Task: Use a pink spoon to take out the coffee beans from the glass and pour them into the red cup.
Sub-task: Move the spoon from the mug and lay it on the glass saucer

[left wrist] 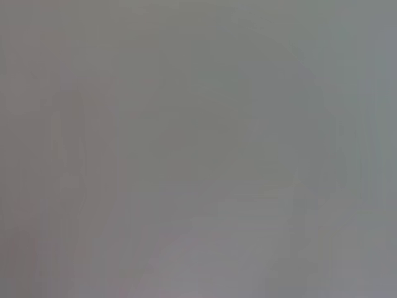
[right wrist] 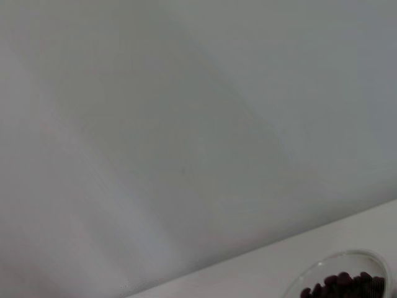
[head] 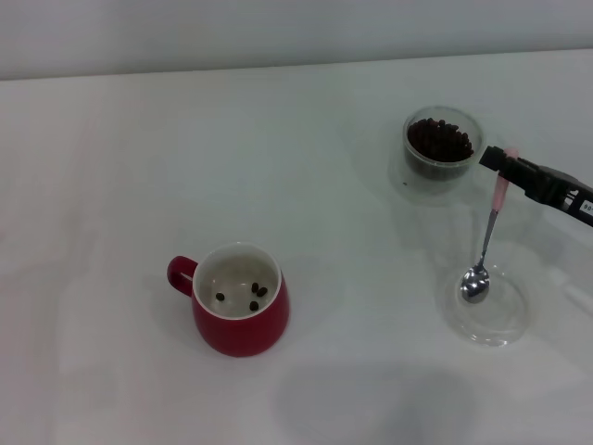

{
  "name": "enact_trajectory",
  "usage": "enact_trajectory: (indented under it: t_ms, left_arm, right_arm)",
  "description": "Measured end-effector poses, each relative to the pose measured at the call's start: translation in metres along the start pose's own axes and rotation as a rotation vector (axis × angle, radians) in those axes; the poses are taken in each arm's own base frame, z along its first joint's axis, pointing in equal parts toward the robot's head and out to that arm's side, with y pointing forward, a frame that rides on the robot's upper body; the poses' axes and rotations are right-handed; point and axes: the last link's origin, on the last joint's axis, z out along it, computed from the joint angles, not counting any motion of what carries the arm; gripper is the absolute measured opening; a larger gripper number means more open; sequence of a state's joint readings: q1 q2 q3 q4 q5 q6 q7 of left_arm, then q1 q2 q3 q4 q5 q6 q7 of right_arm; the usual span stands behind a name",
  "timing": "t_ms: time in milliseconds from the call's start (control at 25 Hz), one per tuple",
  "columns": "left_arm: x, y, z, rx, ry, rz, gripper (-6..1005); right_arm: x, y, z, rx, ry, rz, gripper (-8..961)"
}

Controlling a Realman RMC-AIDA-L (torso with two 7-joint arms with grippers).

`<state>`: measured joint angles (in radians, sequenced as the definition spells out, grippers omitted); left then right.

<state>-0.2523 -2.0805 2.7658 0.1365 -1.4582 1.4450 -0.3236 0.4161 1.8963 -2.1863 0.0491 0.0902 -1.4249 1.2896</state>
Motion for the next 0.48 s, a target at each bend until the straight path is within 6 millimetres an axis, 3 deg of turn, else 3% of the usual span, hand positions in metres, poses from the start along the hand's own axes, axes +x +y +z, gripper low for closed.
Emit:
enact_trajectory:
  t_ms: [480]
  left_arm:
    - [0.0012, 0.0025, 0.0047, -0.008, 0.007, -0.002, 887]
  right_arm:
    - [0.0095, 0.0019, 0.0064, -0.003, 0.053, -0.081, 232]
